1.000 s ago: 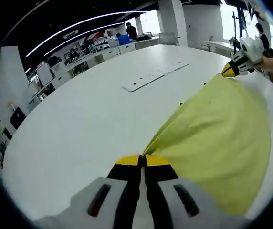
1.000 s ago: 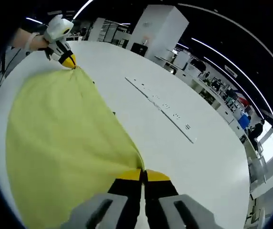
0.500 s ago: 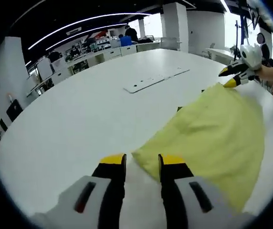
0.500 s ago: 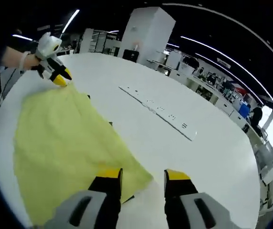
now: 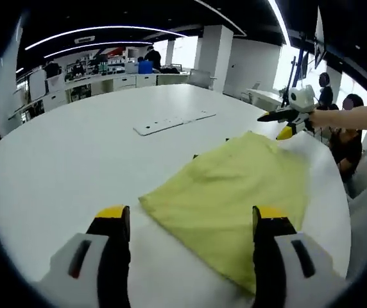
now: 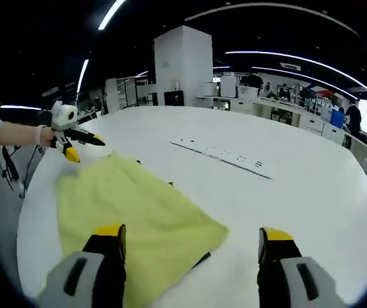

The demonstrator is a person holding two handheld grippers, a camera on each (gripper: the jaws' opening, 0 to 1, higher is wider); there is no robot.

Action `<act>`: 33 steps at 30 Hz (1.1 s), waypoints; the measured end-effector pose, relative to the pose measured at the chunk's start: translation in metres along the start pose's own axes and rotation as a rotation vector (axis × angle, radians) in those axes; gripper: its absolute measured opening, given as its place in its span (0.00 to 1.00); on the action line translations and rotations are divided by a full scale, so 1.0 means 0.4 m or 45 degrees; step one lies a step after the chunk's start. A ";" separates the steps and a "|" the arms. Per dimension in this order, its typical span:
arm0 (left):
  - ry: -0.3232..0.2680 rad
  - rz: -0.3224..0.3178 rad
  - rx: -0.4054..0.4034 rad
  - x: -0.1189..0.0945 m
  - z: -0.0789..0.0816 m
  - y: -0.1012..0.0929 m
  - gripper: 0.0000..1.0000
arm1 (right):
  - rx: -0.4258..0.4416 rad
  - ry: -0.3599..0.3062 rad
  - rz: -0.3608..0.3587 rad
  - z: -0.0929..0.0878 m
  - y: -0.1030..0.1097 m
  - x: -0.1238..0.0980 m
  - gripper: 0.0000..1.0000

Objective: Fold the garment on the visible template until the final outline fits inside the template.

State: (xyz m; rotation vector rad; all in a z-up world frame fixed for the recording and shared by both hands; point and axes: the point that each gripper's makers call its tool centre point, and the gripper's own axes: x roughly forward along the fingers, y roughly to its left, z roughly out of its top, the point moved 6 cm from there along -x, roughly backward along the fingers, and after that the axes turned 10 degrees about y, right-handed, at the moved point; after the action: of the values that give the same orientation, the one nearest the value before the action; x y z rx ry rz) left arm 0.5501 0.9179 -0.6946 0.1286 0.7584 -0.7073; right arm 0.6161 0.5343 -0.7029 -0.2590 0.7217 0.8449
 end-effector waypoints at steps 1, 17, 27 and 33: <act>-0.001 -0.008 -0.010 -0.004 0.000 -0.002 0.83 | -0.001 0.002 0.006 0.000 0.005 -0.003 0.94; -0.057 -0.073 -0.068 -0.087 -0.021 -0.040 0.85 | 0.020 0.015 0.032 -0.029 0.064 -0.077 0.92; -0.048 -0.117 -0.085 -0.139 -0.094 -0.072 0.76 | 0.030 0.037 0.055 -0.079 0.119 -0.131 0.89; -0.051 -0.134 -0.096 -0.150 -0.133 -0.101 0.73 | 0.042 0.060 0.064 -0.110 0.139 -0.153 0.85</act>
State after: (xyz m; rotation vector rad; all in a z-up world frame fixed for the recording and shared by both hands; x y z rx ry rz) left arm 0.4628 0.9383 -0.6877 0.0063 0.7565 -0.7781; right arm 0.5258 0.5132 -0.6902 -0.2323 0.7880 0.8758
